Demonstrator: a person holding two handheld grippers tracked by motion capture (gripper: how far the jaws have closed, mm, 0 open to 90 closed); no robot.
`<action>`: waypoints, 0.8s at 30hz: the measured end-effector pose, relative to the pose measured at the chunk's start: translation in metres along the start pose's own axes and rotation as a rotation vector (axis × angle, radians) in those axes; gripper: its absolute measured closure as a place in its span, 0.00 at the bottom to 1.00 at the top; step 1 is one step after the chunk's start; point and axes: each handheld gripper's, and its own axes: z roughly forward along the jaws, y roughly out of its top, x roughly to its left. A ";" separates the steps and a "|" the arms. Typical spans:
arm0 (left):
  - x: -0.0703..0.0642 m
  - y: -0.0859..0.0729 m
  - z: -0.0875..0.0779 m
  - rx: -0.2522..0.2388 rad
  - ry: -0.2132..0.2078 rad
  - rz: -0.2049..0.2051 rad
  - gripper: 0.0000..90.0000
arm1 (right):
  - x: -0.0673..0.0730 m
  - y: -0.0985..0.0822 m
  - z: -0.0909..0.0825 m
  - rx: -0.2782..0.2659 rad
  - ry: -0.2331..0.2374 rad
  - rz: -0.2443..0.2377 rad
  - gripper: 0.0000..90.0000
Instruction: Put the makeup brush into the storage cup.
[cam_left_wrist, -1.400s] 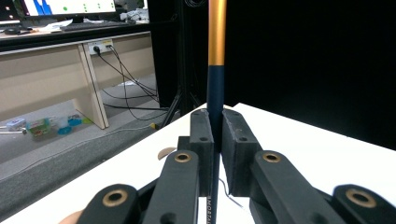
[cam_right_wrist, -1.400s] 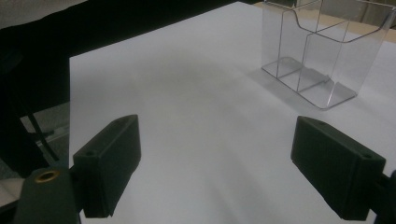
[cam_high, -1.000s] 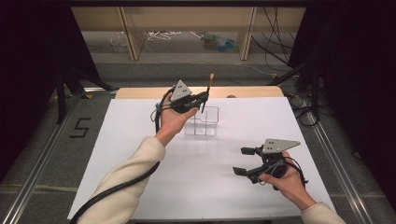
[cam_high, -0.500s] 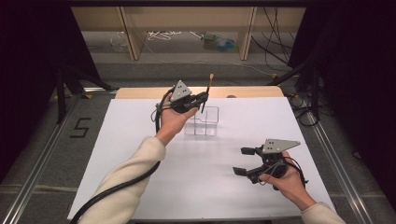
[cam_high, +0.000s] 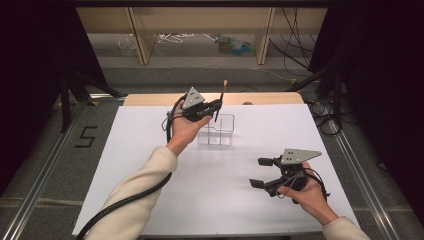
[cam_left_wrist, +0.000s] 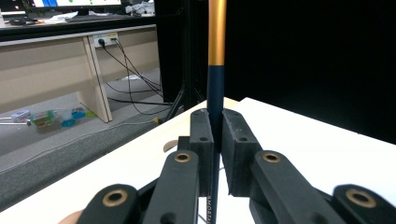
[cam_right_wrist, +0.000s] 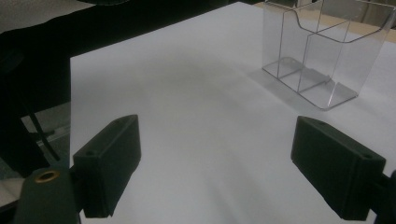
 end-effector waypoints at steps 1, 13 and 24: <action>0.000 0.000 0.000 0.001 0.000 0.001 0.92 | 0.000 0.000 0.000 0.000 0.000 -0.001 0.18; 0.000 -0.003 0.003 -0.003 0.001 -0.007 0.92 | 0.000 -0.001 0.002 -0.024 0.012 0.001 0.18; 0.001 -0.006 0.004 0.000 0.001 -0.012 0.92 | 0.000 0.000 0.001 -0.012 0.011 0.010 0.18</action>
